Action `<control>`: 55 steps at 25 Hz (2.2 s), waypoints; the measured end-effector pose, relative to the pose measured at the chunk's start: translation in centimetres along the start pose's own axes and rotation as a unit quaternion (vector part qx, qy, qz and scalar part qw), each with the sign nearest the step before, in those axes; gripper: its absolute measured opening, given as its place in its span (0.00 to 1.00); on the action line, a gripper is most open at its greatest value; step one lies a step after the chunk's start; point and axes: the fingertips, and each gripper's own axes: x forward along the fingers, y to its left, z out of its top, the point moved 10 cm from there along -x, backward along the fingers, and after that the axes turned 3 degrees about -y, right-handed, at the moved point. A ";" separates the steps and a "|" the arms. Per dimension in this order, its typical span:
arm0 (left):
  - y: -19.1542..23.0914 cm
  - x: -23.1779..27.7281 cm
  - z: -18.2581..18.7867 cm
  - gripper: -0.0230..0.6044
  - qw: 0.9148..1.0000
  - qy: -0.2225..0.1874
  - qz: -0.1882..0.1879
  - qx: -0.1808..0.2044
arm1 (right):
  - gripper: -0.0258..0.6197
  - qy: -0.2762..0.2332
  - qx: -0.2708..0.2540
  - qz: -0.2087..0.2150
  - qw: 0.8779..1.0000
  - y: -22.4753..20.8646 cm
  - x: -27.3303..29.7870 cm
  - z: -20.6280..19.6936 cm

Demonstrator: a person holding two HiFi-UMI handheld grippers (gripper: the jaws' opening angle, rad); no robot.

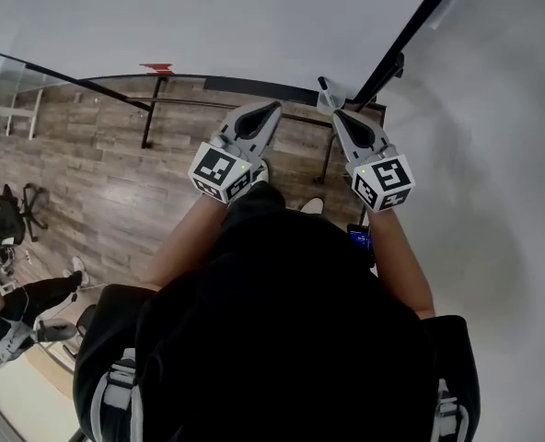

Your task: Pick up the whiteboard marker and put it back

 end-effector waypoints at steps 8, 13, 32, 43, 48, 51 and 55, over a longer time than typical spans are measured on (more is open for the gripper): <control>4.5 2.5 -2.4 0.04 0.997 -0.009 -0.073 0.002 | 0.03 0.040 -0.007 -0.065 0.997 -2.2 5.8 -2.2; 5.2 3.8 -2.2 0.04 0.994 -0.005 -0.110 0.010 | 0.09 0.073 -0.014 -0.091 0.993 -3.5 7.8 -3.9; 7.8 4.2 -2.6 0.04 0.993 0.007 -0.120 -0.011 | 0.24 0.200 -0.021 -0.106 0.974 -7.0 13.8 -9.4; 7.7 3.6 -2.7 0.04 0.995 0.014 -0.100 0.006 | 0.14 0.203 -0.065 -0.120 0.970 -7.2 14.1 -9.9; 7.5 3.6 -2.5 0.04 0.995 0.010 -0.098 0.008 | 0.14 0.163 -0.066 -0.119 0.977 -6.8 13.3 -9.2; 7.4 3.7 -2.5 0.04 0.995 0.009 -0.098 0.009 | 0.14 0.131 -0.072 -0.118 0.982 -6.5 12.6 -8.4; 6.9 3.6 -1.8 0.04 0.995 0.006 -0.100 0.014 | 0.14 0.096 -0.064 -0.120 0.986 -6.1 11.2 -6.8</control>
